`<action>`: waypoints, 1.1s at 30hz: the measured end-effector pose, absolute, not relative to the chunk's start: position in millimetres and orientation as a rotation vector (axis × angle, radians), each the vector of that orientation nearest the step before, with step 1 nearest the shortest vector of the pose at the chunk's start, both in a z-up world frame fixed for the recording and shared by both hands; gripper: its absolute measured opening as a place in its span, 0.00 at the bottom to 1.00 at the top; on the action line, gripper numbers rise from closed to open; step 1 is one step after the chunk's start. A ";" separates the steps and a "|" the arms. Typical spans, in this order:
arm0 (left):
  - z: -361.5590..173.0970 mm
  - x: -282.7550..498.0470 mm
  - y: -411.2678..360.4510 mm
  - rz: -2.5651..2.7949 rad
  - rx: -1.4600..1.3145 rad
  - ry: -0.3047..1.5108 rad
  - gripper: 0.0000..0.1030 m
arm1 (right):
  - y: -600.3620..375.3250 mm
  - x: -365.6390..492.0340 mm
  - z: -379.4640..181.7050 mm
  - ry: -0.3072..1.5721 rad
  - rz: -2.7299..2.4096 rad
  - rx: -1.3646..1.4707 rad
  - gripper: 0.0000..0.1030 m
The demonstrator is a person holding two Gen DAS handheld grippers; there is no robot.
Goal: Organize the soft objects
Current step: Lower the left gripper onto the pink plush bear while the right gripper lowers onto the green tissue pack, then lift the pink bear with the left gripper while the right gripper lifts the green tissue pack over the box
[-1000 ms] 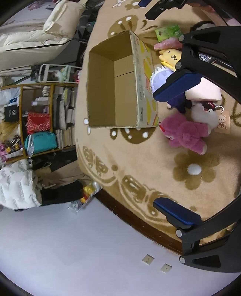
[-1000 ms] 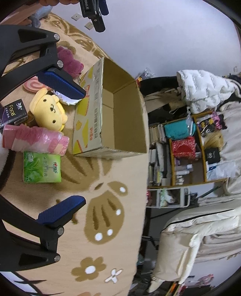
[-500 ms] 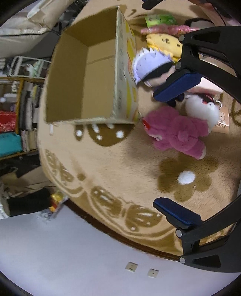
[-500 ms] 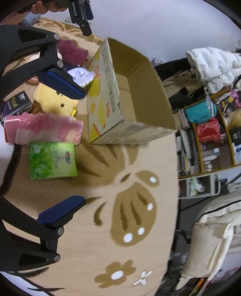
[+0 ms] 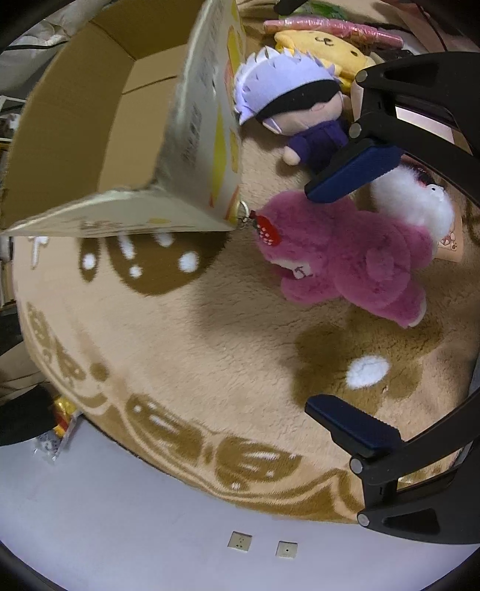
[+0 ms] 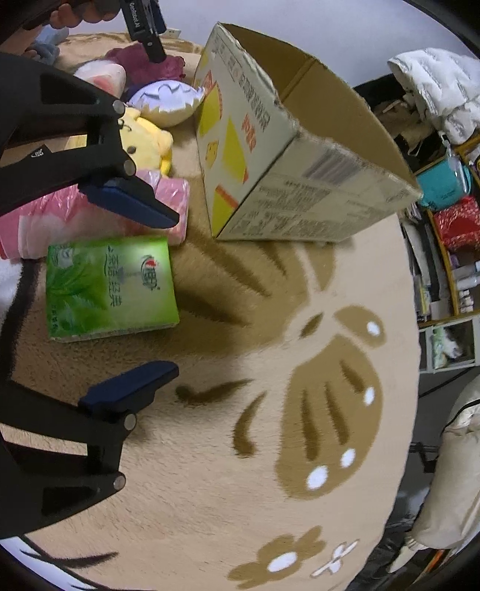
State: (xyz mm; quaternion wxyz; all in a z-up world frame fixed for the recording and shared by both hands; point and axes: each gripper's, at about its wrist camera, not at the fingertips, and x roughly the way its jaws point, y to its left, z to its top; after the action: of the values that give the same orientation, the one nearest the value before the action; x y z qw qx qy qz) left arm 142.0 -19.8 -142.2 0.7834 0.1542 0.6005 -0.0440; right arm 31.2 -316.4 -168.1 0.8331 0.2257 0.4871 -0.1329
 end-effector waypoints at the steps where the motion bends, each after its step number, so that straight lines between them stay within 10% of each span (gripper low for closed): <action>1: -145.0 142.9 -21.1 -0.095 0.340 1.305 1.00 | -317.3 30.9 -170.4 1.035 -0.283 0.485 0.75; 19: -168.5 155.5 -16.0 -0.107 0.263 1.398 0.97 | -322.4 31.0 -187.3 1.066 -0.241 0.546 0.73; 27: -166.3 152.1 -17.2 -0.184 0.144 1.419 0.57 | -316.5 35.5 -191.5 1.088 -0.239 0.521 0.55; 33: -161.1 143.6 -21.0 -0.174 0.140 1.387 0.53 | -321.1 36.9 -187.4 1.051 -0.226 0.543 0.54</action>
State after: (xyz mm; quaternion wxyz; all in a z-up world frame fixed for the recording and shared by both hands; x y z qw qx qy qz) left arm 143.6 -21.0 -161.1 0.7633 0.0645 0.6378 -0.0800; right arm 36.9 -321.1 -187.4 0.8241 0.2555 0.4943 -0.1065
